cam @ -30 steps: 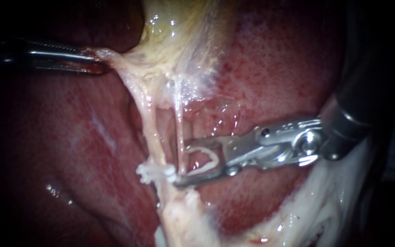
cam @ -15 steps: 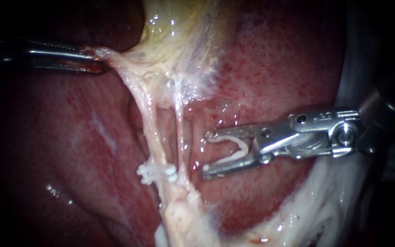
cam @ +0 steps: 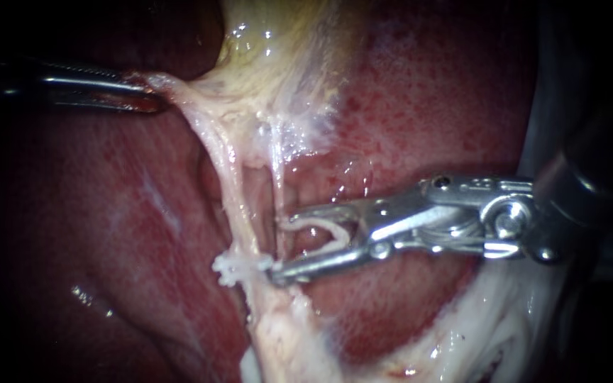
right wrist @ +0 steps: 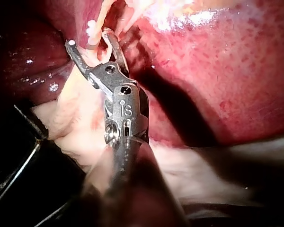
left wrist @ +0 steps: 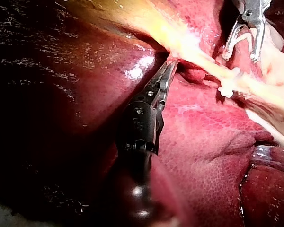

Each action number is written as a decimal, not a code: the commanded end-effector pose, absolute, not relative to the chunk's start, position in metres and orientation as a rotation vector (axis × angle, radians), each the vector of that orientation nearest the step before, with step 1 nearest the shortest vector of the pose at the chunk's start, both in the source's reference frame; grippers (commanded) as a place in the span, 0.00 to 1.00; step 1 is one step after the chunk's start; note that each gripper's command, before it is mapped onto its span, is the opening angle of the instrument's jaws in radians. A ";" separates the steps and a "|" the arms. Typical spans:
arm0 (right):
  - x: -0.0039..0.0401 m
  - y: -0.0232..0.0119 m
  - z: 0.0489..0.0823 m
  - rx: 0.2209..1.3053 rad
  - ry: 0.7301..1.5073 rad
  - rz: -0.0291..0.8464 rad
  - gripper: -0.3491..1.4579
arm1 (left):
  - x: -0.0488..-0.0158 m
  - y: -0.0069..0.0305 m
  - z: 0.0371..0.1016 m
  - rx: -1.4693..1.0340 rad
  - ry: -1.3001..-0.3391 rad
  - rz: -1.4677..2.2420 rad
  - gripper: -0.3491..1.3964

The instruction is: Clipping third clip left tube

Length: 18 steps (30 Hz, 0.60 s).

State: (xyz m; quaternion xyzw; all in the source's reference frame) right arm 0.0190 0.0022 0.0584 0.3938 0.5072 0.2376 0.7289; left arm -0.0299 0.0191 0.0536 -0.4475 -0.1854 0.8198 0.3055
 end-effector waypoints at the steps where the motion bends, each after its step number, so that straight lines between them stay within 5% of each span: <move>1: 0.0192 0.0021 0.0586 0.875 1.114 0.523 0.47 | -0.0299 0.0191 0.0536 -1.184 -0.491 2.170 0.00; 18: 0.0190 0.0016 0.0638 0.886 1.091 0.558 0.47 | -0.0298 0.0191 0.0536 -1.185 -0.491 2.170 0.00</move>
